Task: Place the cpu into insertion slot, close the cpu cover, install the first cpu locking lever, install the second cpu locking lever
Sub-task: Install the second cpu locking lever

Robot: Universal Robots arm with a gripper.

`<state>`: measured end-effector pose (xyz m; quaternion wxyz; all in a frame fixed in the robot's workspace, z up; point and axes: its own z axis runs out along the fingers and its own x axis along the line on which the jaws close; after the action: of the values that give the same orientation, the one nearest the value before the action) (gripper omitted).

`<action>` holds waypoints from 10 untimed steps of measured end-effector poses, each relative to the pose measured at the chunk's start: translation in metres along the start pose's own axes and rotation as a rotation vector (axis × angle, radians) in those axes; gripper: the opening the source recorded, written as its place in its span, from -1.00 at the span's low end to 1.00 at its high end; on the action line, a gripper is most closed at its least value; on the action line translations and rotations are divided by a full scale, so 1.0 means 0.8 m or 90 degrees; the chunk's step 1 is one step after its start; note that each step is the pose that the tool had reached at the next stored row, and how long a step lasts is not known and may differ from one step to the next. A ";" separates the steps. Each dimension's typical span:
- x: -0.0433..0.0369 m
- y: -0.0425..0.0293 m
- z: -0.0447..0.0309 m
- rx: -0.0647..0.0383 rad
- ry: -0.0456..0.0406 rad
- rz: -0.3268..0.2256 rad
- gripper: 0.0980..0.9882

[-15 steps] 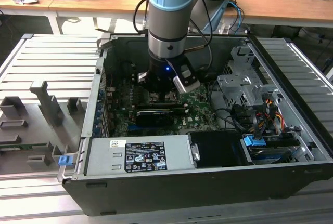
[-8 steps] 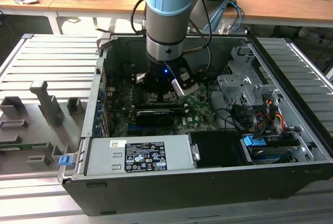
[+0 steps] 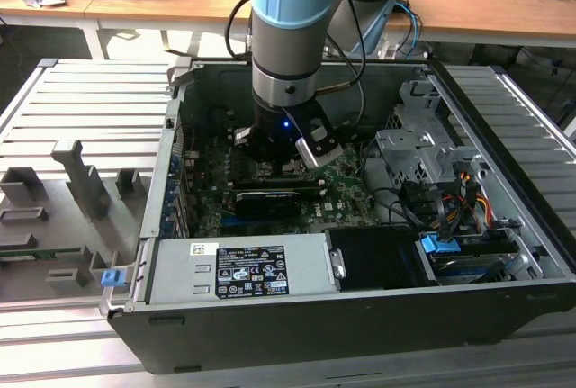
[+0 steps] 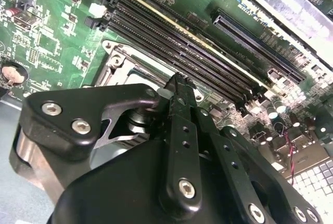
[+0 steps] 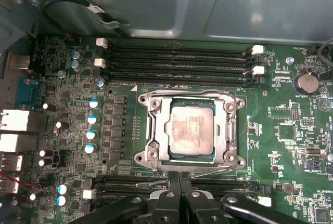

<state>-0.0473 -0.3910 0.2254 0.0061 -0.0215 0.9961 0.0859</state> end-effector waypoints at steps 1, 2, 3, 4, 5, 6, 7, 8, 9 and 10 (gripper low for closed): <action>0.001 -0.0003 0.0000 -0.001 -0.0001 0.000 -0.98; 0.002 -0.0005 0.0000 -0.001 -0.0001 0.000 -0.98; 0.004 -0.0010 -0.0001 -0.002 -0.0001 0.000 -0.98; 0.006 -0.0015 -0.0001 -0.002 -0.0001 0.000 -0.98; 0.007 -0.0016 0.0003 -0.003 -0.0002 0.000 -0.98; 0.008 -0.0017 0.0008 -0.003 -0.0003 0.000 -0.98; 0.008 -0.0019 0.0018 -0.003 -0.0002 0.000 -0.98; 0.010 -0.0020 0.0029 -0.003 -0.0001 0.000 -0.98; 0.011 -0.0023 0.0048 -0.003 -0.0002 0.000 -0.98; 0.012 -0.0025 0.0062 -0.003 -0.0002 0.000 -0.98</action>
<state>-0.0571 -0.3926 0.2200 0.0062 -0.0216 0.9958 0.0885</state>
